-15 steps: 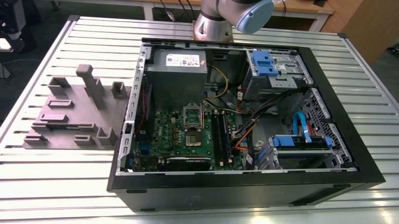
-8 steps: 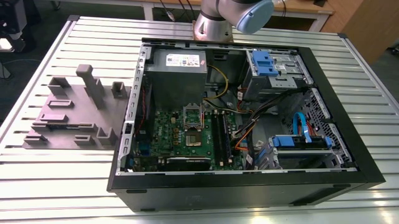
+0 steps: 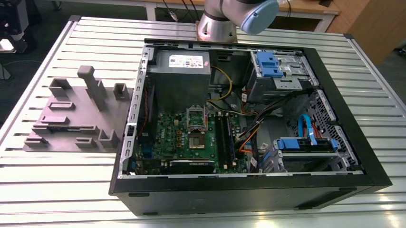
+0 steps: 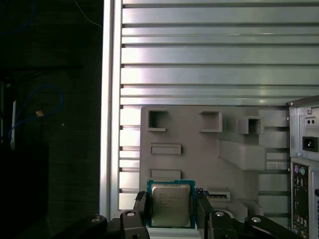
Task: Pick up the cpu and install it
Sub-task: 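Pick up the cpu and move it towards the insertion slot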
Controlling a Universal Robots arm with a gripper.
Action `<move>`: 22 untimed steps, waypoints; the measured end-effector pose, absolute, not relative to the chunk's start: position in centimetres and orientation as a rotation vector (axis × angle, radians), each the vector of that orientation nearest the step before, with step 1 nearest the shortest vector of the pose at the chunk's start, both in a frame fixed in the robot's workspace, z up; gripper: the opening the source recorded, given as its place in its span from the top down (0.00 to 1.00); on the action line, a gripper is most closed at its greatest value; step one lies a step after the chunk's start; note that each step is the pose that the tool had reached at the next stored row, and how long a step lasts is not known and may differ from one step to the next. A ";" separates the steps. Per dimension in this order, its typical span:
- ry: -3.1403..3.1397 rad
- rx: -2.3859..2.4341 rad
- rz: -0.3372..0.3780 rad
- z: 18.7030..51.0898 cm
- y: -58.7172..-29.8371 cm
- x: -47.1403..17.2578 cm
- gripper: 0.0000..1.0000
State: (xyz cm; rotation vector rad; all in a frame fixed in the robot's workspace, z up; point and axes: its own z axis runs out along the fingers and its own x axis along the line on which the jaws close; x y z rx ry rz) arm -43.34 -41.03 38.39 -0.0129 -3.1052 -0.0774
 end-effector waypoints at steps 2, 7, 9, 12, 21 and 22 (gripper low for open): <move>-3.105 -0.013 -0.077 38.4 -41.0 -43.2 0.53; -3.105 -0.013 -0.077 38.4 -41.0 -43.1 0.53; -3.105 -0.013 -0.077 38.4 -41.0 -43.1 0.53; -3.105 -0.013 -0.077 38.4 -41.0 -43.0 0.53; -3.105 -0.013 -0.077 38.4 -41.0 -42.9 0.53; -3.105 -0.013 -0.077 38.4 -41.0 -42.8 0.53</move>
